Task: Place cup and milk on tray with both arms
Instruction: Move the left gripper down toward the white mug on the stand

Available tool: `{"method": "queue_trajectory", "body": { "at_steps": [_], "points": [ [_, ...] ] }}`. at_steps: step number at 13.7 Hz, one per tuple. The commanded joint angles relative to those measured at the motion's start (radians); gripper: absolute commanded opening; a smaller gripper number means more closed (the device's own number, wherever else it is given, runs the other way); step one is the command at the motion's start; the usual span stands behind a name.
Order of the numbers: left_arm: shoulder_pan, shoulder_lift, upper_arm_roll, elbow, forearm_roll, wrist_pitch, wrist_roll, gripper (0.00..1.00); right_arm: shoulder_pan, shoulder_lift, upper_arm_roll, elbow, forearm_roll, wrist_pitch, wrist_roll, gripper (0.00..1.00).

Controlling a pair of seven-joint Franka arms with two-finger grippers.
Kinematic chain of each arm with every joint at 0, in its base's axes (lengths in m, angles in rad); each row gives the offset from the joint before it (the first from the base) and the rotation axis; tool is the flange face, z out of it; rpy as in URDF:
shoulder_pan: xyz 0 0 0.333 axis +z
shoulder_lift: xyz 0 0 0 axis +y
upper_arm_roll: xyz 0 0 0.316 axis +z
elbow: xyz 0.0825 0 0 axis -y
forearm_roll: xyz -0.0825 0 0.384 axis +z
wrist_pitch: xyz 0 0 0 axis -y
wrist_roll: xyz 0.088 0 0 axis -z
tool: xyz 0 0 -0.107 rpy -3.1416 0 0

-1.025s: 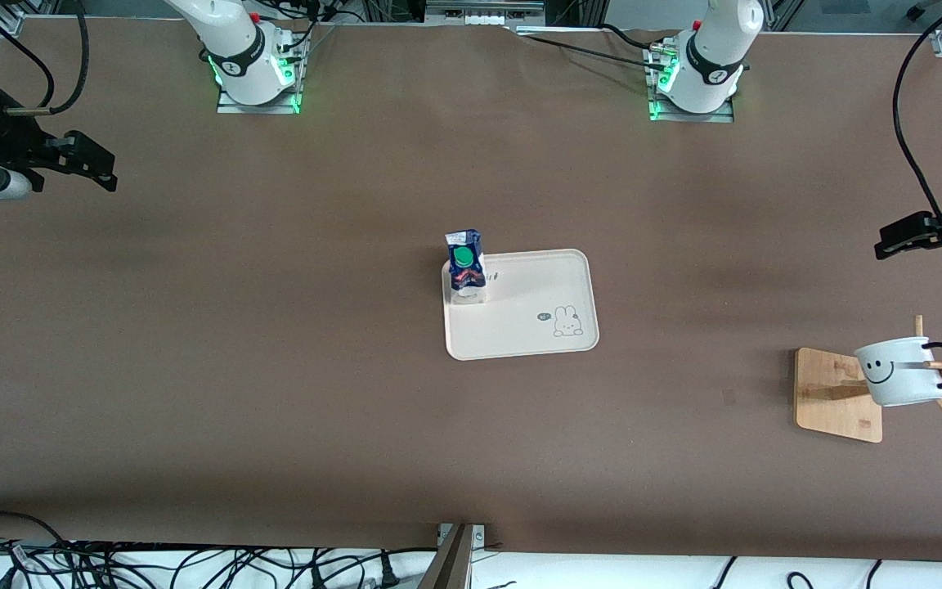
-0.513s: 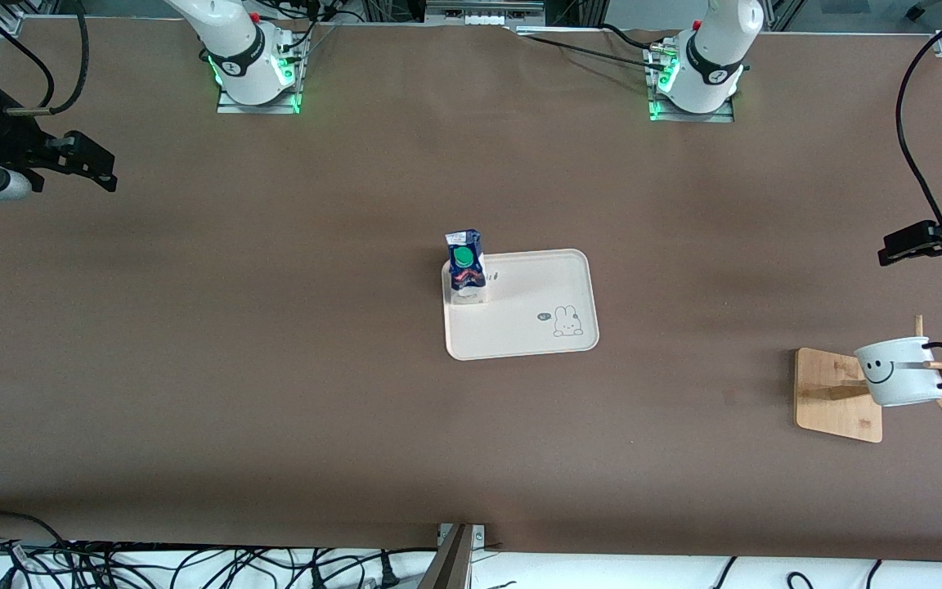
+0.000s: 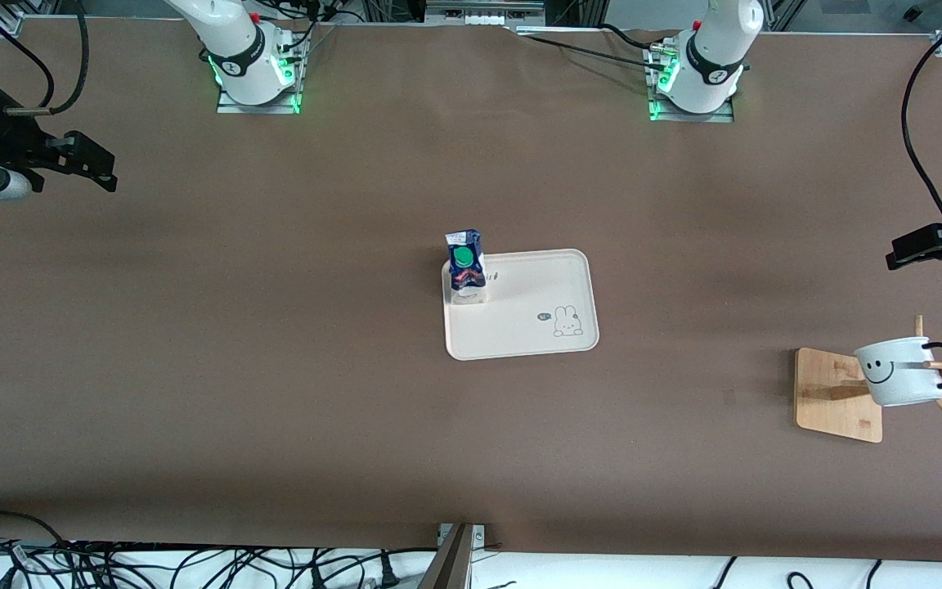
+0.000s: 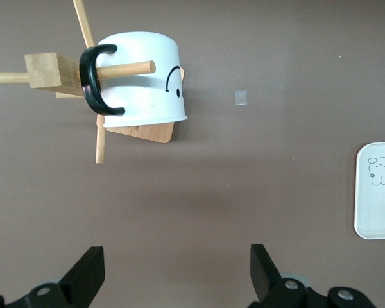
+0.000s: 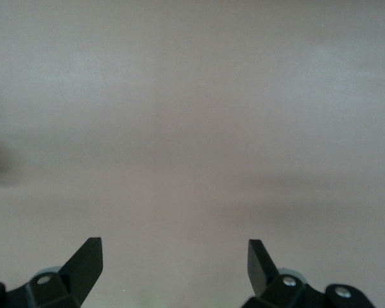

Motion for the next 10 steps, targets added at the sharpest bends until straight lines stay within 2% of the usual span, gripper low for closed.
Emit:
{"method": "queue_trajectory", "body": {
  "at_steps": [1,8,10],
  "points": [
    [0.007,0.017,-0.006,0.034,-0.022,-0.005,0.009,1.00,-0.006,0.009,0.006,0.020,-0.009,-0.004,0.001,1.00],
    [0.011,0.017,-0.006,0.032,-0.022,-0.001,0.007,1.00,-0.006,0.009,0.006,0.020,-0.009,-0.004,0.001,1.00],
    [0.014,0.017,-0.004,0.006,-0.022,0.071,0.003,1.00,-0.006,0.009,0.006,0.020,-0.009,-0.004,0.001,1.00]
  ]
}}
